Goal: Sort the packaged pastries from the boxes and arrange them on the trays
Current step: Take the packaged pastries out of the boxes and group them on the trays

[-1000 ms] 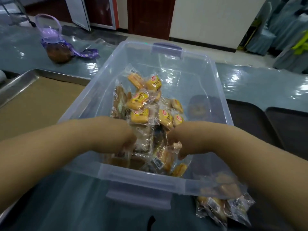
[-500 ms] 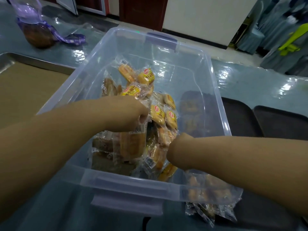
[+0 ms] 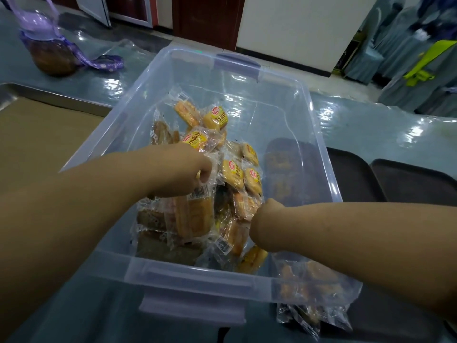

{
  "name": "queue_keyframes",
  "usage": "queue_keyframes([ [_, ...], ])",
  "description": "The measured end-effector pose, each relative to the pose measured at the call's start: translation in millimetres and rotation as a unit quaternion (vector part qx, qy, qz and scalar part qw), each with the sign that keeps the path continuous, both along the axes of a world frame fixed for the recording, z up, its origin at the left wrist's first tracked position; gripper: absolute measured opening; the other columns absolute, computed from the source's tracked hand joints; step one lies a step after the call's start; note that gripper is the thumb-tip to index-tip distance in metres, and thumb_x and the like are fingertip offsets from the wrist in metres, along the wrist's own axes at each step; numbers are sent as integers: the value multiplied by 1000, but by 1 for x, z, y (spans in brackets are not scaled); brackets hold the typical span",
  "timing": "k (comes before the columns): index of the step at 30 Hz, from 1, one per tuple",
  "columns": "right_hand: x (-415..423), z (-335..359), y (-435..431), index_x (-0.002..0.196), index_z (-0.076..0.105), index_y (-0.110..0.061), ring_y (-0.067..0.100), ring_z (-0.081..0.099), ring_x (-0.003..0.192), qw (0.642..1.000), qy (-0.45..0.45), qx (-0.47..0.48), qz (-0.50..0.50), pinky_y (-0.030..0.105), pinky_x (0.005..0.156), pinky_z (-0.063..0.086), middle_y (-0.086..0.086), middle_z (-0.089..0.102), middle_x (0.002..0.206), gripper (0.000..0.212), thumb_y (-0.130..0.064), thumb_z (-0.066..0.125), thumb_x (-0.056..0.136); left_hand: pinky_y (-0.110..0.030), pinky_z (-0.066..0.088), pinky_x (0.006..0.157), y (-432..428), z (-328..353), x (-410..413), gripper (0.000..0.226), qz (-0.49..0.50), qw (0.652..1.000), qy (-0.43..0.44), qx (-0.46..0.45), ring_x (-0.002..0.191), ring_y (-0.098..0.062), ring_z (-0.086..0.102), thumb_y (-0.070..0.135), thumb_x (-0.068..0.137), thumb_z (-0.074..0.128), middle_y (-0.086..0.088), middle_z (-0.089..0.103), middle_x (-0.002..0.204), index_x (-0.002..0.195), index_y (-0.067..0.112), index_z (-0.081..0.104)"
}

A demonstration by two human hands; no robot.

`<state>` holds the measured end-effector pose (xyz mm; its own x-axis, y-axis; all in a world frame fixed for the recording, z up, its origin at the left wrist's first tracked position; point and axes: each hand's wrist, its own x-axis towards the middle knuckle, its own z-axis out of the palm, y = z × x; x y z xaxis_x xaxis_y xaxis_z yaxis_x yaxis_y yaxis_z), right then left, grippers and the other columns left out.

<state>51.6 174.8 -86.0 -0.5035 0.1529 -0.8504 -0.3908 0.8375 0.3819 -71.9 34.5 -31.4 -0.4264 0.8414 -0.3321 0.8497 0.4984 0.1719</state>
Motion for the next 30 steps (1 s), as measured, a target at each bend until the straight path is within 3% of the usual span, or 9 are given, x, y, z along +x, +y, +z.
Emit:
queue_keyframes([
  [2,0,2,-4,118,55,-14,21,47,95,1000,-8,-4,10,34,93,43,2,46,88,24,-22,47,96,-27,45,71,-1,0,-1,12,3,1000,-5,5,80,-10,49,22,93,49,16,43,78,99,30,56],
  [7,2,25,-5,118,57,-8,19,45,72,996,18,-64,65,31,71,41,1,41,74,25,-10,46,96,-27,46,71,-3,1,-1,15,6,1000,-4,12,78,-9,51,18,92,50,15,46,78,100,28,58],
  [11,3,44,10,122,52,-7,20,48,76,980,141,-139,14,30,64,42,6,56,98,29,-7,47,94,-34,51,75,-4,4,-1,16,20,1000,1,20,81,-13,54,17,92,47,6,57,86,98,24,59],
  [14,2,59,21,116,50,-13,18,51,80,949,229,-214,-36,30,70,48,3,54,98,23,-9,48,94,-31,47,72,-2,5,-3,13,48,998,6,44,78,-13,53,19,92,49,7,55,81,98,22,60],
  [18,2,77,35,111,61,-21,13,56,92,877,322,-334,-121,29,84,49,-5,59,103,19,-24,52,95,-23,43,68,1,6,-8,1,103,985,-5,139,76,-9,55,23,87,62,9,58,79,88,23,62],
  [21,1,91,37,112,64,-27,3,58,86,827,336,-410,-186,20,81,50,-18,58,90,24,-25,64,88,-16,42,62,4,8,-5,6,150,962,-47,224,72,-6,58,24,82,69,8,62,74,79,23,64],
  [24,-7,100,38,110,67,-27,0,63,82,790,323,-464,-236,19,80,53,-21,62,81,28,-17,69,84,-20,47,62,7,11,3,5,155,946,-98,269,65,-8,57,27,82,70,4,62,68,82,22,70],
  [27,-17,104,33,101,71,-27,0,60,82,775,352,-475,-225,18,79,50,-20,61,84,16,-22,67,86,-19,45,64,10,9,7,6,145,942,-121,279,68,-4,58,26,84,67,8,64,71,88,23,71],
  [30,-26,100,27,97,73,-28,7,46,101,787,403,-433,-174,22,85,37,-12,50,108,13,-32,65,87,-17,45,65,11,9,6,6,160,927,-147,306,71,-1,60,21,86,66,11,65,74,86,24,71],
])
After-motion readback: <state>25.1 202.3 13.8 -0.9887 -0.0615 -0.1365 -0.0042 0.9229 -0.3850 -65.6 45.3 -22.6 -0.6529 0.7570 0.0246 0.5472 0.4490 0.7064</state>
